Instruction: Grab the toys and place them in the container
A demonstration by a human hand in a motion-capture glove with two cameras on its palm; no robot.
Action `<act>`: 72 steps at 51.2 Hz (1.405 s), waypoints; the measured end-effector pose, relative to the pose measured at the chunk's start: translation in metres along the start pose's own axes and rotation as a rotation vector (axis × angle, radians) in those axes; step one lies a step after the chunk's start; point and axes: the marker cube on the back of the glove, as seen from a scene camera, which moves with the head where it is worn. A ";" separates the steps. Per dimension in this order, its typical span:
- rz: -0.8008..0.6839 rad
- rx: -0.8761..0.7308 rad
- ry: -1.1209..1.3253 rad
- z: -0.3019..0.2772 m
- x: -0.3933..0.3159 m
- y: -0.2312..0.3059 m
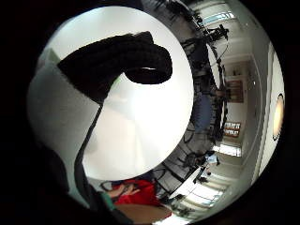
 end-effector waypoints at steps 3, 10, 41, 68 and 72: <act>-0.001 -0.011 0.022 0.015 0.011 -0.009; -0.028 -0.019 0.041 0.046 0.024 -0.027; -0.130 -0.325 0.115 0.148 0.005 -0.070; -0.115 -0.025 0.189 0.148 -0.017 -0.065; -0.108 0.016 0.184 0.146 -0.020 -0.062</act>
